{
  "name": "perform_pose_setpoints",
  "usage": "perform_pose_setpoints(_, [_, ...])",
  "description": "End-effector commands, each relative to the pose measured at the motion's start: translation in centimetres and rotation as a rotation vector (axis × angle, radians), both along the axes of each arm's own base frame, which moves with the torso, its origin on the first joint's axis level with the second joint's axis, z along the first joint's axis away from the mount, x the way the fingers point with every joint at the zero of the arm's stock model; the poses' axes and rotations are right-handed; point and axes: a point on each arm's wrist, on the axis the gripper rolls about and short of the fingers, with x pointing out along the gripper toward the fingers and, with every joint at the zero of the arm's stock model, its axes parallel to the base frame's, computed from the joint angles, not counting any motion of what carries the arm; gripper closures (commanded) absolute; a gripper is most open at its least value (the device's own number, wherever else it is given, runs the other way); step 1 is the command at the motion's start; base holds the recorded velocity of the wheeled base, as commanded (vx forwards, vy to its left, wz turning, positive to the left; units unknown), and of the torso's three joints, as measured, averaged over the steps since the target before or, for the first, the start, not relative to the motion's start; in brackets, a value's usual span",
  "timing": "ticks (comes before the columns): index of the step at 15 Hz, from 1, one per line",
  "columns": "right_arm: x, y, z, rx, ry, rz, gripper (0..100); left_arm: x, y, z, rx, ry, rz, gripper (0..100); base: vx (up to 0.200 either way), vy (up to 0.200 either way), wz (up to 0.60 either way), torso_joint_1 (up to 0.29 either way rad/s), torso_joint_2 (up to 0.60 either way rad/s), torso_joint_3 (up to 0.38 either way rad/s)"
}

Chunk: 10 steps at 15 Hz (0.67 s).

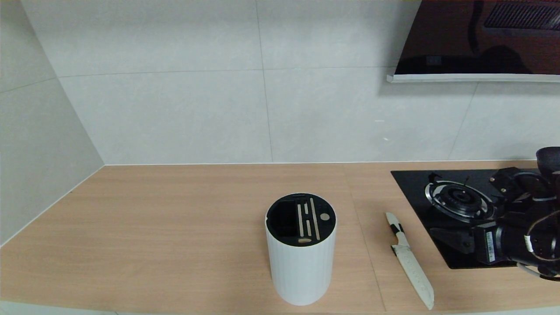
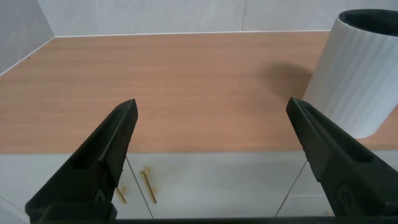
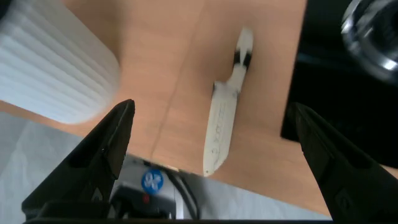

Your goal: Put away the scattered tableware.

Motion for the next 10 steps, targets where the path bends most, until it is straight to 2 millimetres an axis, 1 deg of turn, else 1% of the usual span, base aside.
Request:
perform_pose_setpoints(1, [1.7,0.7,-2.5,-0.027,0.104,0.009,0,0.0,0.0,0.0,-0.001,0.0,0.0,0,0.0,0.0,0.0,0.0,0.0,0.0])
perform_pose_setpoints(3, [2.4,0.9,-3.8,-0.039,0.135,0.007,0,0.0,0.0,0.0,-0.001,0.0,0.0,0,0.0,0.0,0.0,0.0,0.0,0.0])
perform_pose_setpoints(5, [2.8,1.6,-5.5,-0.047,0.161,0.029,0,0.0,0.0,0.0,-0.001,0.0,0.0,0,0.0,0.0,0.0,0.0,0.0,0.0])
perform_pose_setpoints(8, [4.1,2.5,-8.7,-0.105,0.18,-0.005,0,0.0,0.0,0.0,-0.001,0.0,0.0,0,0.0,0.0,0.0,0.0,0.0,0.0])
perform_pose_setpoints(9, [4.7,2.7,-10.3,-0.128,0.183,-0.03,0,0.0,0.0,0.0,-0.001,0.0,0.0,0,0.0,0.0,0.0,0.0,0.0,0.0])
perform_pose_setpoints(10, [5.3,2.9,-11.5,-0.128,0.174,-0.04,0,0.0,0.0,0.0,-0.001,0.0,0.0,0,0.0,0.0,0.0,0.0,0.0,0.0])
